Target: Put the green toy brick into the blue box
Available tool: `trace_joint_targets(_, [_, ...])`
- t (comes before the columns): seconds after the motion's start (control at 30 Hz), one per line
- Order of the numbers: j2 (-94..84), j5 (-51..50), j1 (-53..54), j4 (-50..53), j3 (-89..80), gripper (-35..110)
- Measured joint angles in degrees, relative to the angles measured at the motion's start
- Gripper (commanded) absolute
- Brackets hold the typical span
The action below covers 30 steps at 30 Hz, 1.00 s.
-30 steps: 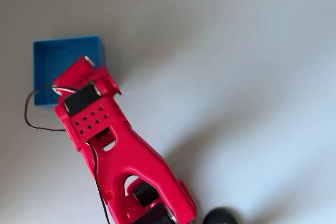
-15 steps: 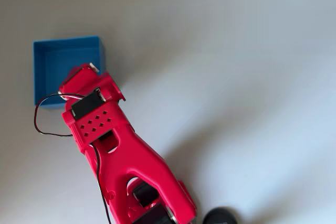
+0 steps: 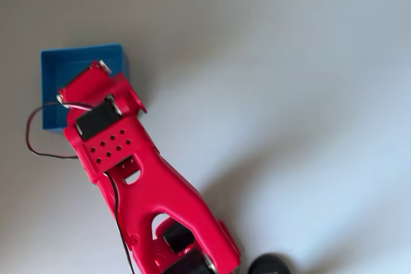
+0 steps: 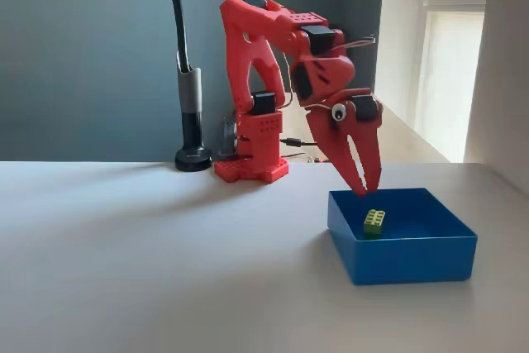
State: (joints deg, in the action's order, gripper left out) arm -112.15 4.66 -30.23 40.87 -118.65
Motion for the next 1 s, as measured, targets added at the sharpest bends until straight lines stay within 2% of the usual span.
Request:
trace_joint_targets(0.27, [0.0,-1.0,6.6,6.9,4.0,0])
trace_joint_targets(0.7, [0.0,1.8,29.1,5.8,-6.9,0])
trace_joint_targets(1.0, [-3.3,1.4,33.1,2.6,-11.9,0])
